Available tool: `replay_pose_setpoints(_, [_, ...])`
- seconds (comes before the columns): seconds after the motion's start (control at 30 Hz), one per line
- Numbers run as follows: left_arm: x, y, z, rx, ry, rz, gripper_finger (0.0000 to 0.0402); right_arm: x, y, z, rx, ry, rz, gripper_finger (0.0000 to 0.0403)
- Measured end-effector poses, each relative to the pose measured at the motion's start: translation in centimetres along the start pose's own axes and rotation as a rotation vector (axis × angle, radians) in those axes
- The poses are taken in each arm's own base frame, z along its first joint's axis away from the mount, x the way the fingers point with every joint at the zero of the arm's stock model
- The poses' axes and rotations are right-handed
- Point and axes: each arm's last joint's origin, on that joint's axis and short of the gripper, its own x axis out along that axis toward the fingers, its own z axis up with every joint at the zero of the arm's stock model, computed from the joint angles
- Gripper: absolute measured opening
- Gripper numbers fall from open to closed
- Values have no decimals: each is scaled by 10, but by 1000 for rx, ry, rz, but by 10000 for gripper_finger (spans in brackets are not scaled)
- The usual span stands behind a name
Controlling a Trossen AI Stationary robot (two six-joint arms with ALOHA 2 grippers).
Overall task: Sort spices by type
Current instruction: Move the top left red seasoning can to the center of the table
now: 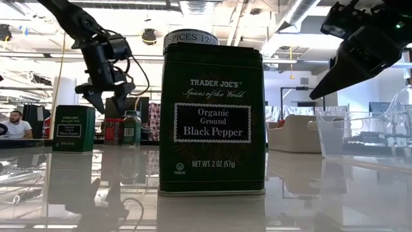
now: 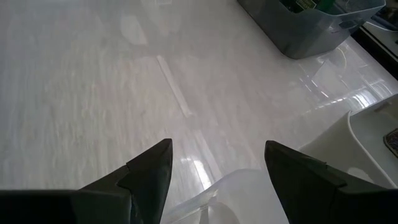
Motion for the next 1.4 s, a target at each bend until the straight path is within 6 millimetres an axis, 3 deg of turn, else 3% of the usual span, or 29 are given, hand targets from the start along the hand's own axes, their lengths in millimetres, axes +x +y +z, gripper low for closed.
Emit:
replay_pose_setpoints(0.3, [15,3,2,-18,28,9,337,0,0,0,0,0,0,285])
replay_pose_setpoints(0.83, [17,1,7,-37,-13,-36,337,0,0,0,-1,1,-1,285])
replay_pose_setpoints(1.17, [42,-4,3,-50,45,-26,337,0,0,0,-1,1,-1,285])
replay_pose_setpoints(1.4, [43,-5,4,-59,36,-30,336,0,0,0,-3,3,-2,285])
